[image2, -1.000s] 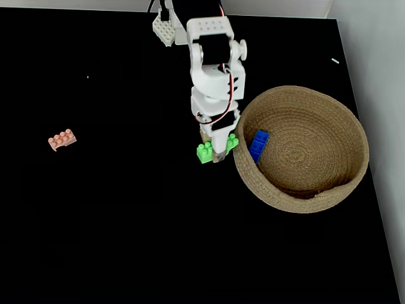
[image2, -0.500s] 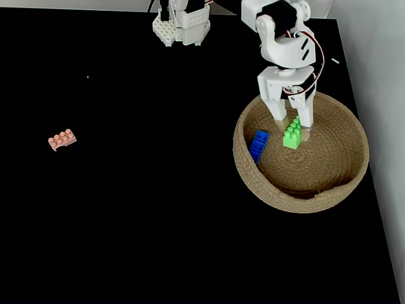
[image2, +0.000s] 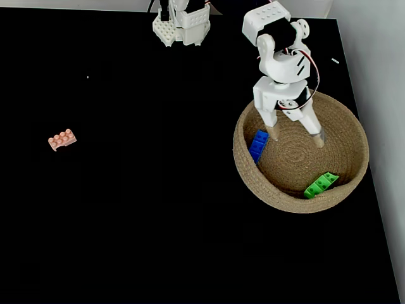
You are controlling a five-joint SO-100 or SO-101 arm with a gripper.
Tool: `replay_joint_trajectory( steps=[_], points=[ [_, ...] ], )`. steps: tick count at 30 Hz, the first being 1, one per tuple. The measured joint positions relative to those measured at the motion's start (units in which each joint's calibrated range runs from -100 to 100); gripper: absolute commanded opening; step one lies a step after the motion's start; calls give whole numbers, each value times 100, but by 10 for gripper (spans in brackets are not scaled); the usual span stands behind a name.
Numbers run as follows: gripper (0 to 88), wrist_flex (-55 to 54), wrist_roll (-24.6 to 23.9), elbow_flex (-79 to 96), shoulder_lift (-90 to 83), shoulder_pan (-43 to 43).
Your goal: Place the lego blocks in the tray
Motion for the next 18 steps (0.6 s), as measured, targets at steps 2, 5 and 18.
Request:
replay_joint_trajectory(
  steps=[2, 5, 18],
  points=[
    [354, 106, 5, 309, -297, 269],
    [352, 244, 151, 751, -797, 863],
    [339, 179, 1924, 1617, -1459, 3982]
  ],
)
